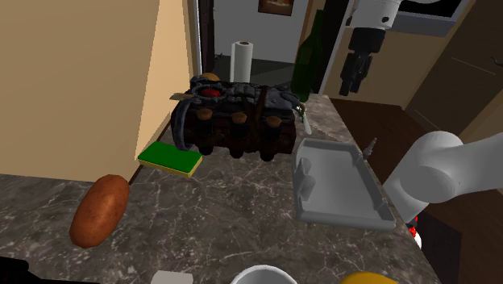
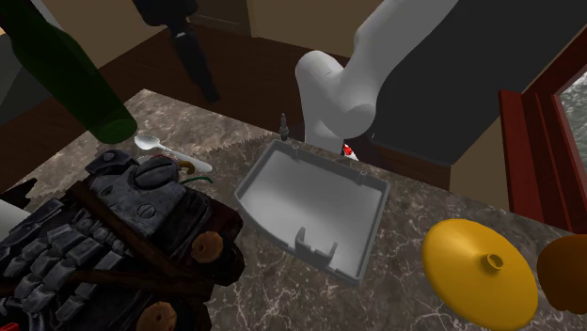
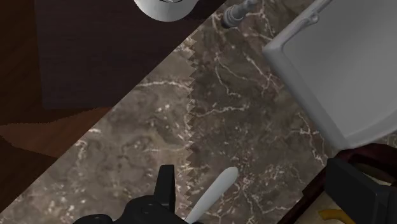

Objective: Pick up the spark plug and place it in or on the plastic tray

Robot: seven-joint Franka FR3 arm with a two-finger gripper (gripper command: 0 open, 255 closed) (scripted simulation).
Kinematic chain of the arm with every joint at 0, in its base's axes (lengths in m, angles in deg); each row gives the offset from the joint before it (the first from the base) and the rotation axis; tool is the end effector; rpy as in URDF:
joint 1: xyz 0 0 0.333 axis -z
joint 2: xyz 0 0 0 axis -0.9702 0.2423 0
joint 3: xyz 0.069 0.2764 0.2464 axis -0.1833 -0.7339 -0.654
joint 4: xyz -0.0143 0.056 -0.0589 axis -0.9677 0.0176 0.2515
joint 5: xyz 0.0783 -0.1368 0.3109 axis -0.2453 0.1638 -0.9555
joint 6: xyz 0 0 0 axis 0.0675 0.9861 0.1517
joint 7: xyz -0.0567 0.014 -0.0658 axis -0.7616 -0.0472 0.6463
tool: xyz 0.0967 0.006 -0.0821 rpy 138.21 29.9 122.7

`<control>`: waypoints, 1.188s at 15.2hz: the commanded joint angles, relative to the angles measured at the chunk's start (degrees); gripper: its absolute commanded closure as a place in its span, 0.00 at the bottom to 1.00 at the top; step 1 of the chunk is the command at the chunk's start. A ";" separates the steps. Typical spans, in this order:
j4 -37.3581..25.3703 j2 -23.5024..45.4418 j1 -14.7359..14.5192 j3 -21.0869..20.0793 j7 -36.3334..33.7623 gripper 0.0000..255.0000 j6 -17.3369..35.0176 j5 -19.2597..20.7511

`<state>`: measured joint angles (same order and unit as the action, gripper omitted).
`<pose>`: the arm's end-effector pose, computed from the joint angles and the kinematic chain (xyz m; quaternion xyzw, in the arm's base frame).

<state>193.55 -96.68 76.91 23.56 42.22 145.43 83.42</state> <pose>0.1853 -0.0115 0.5973 -0.9944 -0.0125 0.0637 0.0837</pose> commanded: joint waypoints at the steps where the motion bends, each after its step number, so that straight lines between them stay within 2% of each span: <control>1: 0.00 0.00 0.00 0.00 0.00 0.00 0.00 0.00; 6: 10.33 -10.46 -1.11 -3.41 -0.43 0.00 -0.78 0.42; 11: 19.77 -22.09 -3.16 -7.00 -0.98 0.00 -3.71 -0.11; 18: 26.31 -26.59 -3.84 -7.99 -1.15 0.00 -1.75 -0.83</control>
<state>219.01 -122.76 73.17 15.76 41.16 143.32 82.80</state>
